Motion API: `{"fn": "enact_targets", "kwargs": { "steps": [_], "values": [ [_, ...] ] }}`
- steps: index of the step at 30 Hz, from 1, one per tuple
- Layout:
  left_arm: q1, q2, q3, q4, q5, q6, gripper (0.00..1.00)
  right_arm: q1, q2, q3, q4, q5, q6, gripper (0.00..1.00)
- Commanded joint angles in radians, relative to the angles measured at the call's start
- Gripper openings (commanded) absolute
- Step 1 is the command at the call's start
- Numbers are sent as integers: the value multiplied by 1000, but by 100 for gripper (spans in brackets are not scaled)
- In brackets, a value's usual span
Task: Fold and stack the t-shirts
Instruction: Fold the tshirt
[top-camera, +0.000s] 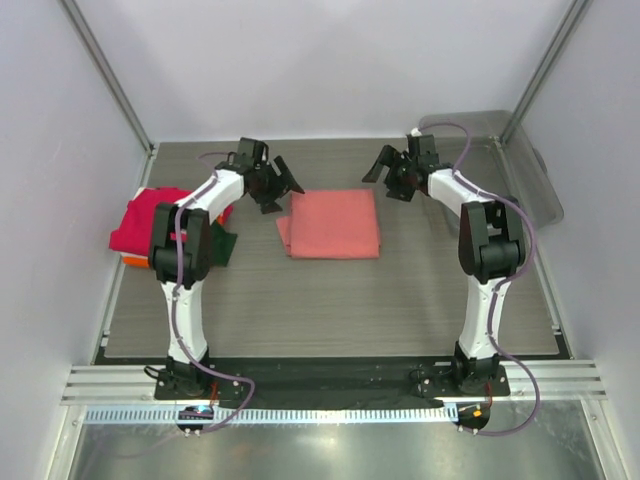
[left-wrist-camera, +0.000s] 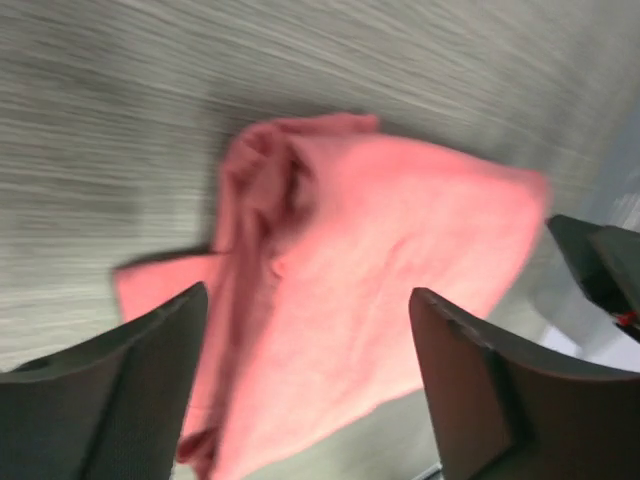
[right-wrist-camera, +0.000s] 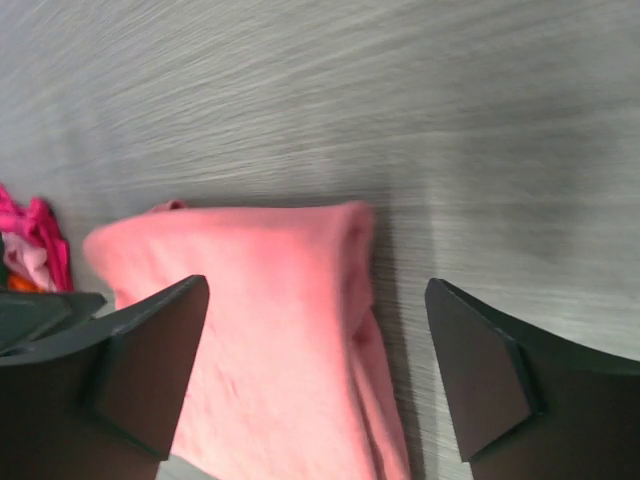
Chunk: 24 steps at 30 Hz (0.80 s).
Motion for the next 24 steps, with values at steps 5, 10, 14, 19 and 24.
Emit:
{"fn": "enact_targets", "kwargs": {
  "steps": [5, 10, 14, 19, 24],
  "values": [
    [3, -142, -122, 75, -90, 81, 98, -2, -208, -211, 223, 108, -38, 97],
    [-2, -221, -219, 98, -143, 126, 96, -3, -267, -286, 208, 57, -81, 92],
    [-5, -268, -261, 72, -262, 196, 95, -2, -230, -312, 182, -29, -88, 88],
    [-32, -264, -216, -87, -575, 319, 90, -2, -222, -388, 292, -118, -55, 78],
    [-95, -163, -147, -215, -909, 439, 74, -2, -248, -456, 395, -124, -28, 74]
  ]
}}
